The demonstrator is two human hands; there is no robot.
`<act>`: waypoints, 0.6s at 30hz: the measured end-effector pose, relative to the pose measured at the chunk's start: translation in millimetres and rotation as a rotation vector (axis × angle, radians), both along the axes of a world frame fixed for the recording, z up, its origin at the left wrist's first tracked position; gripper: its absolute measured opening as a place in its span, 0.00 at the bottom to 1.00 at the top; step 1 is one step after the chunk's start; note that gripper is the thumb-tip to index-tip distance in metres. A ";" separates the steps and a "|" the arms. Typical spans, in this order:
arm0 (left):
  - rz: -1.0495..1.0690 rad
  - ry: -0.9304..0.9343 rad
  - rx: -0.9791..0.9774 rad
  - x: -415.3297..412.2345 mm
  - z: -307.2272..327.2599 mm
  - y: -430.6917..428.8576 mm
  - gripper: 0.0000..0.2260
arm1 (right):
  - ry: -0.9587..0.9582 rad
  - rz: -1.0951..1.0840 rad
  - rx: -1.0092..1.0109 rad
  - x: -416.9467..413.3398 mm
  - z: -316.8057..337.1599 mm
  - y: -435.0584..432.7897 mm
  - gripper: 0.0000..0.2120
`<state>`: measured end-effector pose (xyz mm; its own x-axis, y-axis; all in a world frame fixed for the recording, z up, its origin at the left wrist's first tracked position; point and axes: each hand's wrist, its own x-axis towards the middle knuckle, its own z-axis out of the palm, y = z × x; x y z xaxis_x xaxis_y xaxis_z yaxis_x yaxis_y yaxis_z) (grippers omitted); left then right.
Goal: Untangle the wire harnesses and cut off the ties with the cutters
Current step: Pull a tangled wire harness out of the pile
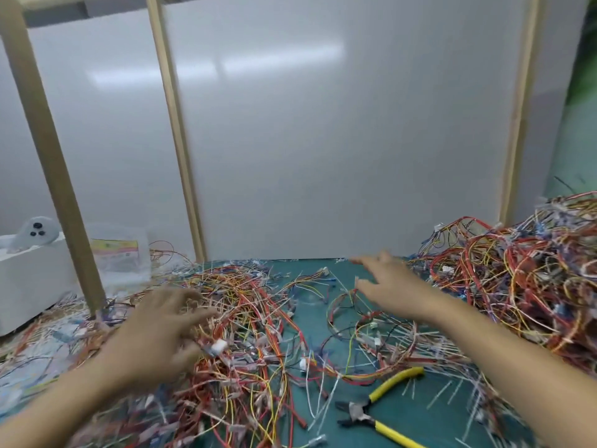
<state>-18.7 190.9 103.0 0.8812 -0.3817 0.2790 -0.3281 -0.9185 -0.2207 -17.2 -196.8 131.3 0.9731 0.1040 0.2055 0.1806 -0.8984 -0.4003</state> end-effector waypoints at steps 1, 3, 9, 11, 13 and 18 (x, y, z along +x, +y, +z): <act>-0.094 -0.009 0.017 -16.5 -8.2 -20.6 0.24 | 0.033 0.050 -0.042 -9.1 -2.5 4.7 0.27; -0.229 0.093 0.037 -42.6 -22.4 -58.0 0.23 | 0.124 0.170 -0.171 -28.0 -12.9 18.1 0.34; -0.235 0.444 -0.008 -29.6 -38.3 -72.0 0.19 | 0.199 0.272 -0.431 -55.3 -43.5 26.3 0.39; -0.248 0.485 0.018 -21.3 -36.3 -57.1 0.20 | 0.129 0.236 -0.401 -51.3 -43.3 16.0 0.29; -0.256 0.497 0.073 -12.5 -34.8 -37.5 0.22 | 0.079 0.187 -0.381 -45.7 -40.4 2.9 0.21; -0.179 0.393 0.260 5.6 -25.2 15.8 0.22 | -0.029 0.072 -0.157 -31.8 -32.8 -31.9 0.05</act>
<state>-13.1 206.7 77.9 0.8150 -0.5493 -0.1846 -0.5795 -0.7714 -0.2629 -49.0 -228.7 98.5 0.9557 0.2066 0.2096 0.2566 -0.9336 -0.2500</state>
